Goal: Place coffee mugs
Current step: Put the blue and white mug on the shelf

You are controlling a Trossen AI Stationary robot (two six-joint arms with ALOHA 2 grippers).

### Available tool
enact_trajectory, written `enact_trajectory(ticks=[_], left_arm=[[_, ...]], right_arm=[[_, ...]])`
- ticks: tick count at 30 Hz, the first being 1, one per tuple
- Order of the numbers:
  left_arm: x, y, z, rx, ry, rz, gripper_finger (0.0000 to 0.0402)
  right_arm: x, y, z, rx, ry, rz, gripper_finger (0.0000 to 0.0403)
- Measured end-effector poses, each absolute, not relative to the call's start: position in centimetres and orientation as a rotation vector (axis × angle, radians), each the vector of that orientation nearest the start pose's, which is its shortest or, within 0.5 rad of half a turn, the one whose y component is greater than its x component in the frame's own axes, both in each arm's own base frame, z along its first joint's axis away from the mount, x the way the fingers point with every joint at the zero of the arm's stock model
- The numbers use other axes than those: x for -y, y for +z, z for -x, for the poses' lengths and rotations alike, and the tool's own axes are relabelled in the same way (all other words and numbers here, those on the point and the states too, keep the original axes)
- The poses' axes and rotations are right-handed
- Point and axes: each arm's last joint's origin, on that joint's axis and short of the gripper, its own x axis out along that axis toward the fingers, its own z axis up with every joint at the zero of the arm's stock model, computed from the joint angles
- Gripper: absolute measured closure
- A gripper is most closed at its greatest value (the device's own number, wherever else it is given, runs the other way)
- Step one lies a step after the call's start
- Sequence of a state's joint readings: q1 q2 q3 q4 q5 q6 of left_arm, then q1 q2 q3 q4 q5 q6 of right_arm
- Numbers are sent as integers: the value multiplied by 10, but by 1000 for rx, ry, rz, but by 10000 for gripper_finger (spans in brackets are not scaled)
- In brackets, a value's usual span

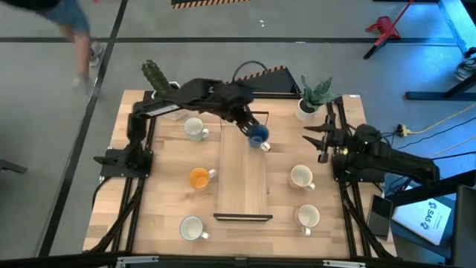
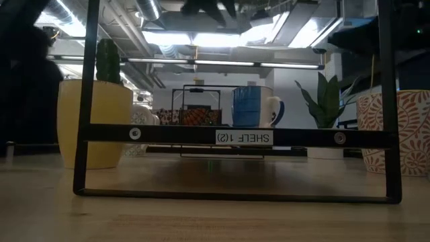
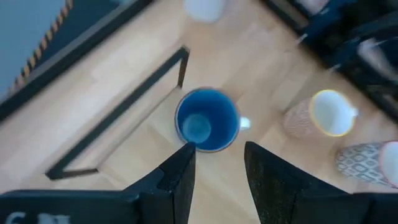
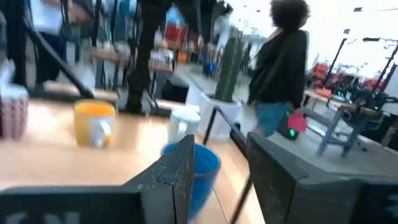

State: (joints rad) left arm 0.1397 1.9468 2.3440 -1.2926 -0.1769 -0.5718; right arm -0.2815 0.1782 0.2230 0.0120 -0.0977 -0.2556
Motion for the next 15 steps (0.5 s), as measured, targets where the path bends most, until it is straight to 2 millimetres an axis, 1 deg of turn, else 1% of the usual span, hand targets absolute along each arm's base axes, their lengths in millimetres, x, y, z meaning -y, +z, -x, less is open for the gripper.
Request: enact_trajectory(ticks=[5, 8, 11, 13, 15], left_arm=[[-34, 479, -337, -560, 478, 388, 269], [-15, 506, -310, -460, 421, 280, 269], [5, 526, -280, -402, 374, 200, 269], [17, 537, -260, -363, 347, 169, 269], [28, 544, -244, -338, 320, 147, 269]], right_arm=[[30, 255, -113, -159, -159, 326, 269], [34, 272, -127, -300, -123, 338, 269], [38, 285, -145, -395, -84, 318, 269], [40, 290, -155, -454, -31, 298, 269], [39, 291, -163, -509, 27, 278, 269]])
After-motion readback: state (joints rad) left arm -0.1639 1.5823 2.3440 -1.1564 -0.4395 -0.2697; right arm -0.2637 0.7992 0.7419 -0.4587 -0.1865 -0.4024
